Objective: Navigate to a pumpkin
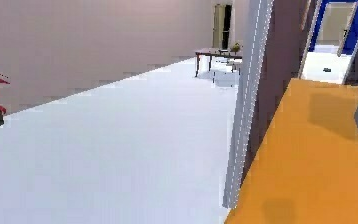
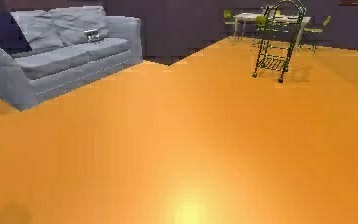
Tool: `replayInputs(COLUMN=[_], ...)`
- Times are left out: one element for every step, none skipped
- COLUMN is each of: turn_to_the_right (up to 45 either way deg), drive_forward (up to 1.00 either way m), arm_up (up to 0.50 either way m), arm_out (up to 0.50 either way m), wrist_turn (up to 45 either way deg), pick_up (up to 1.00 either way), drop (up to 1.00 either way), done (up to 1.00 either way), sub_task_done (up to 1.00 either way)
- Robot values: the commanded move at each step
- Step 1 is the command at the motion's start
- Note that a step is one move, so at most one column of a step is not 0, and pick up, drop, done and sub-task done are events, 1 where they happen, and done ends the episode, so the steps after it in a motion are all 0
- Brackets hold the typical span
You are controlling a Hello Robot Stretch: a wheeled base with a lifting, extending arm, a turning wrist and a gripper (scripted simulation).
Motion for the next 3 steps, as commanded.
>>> replayInputs(turn_to_the_right=[-45.0,-12.0,0.0], drive_forward=[0.0,0.0,0.65], arm_up=[0.0,0.0,0.0], arm_out=[0.0,0.0,0.0], wrist_turn=[0.0,0.0,0.0], pick_up=[0.0,0.0,0.0], drop=[0.0,0.0,0.0], done=[0.0,0.0,0.0], sub_task_done=[0.0,0.0,0.0])
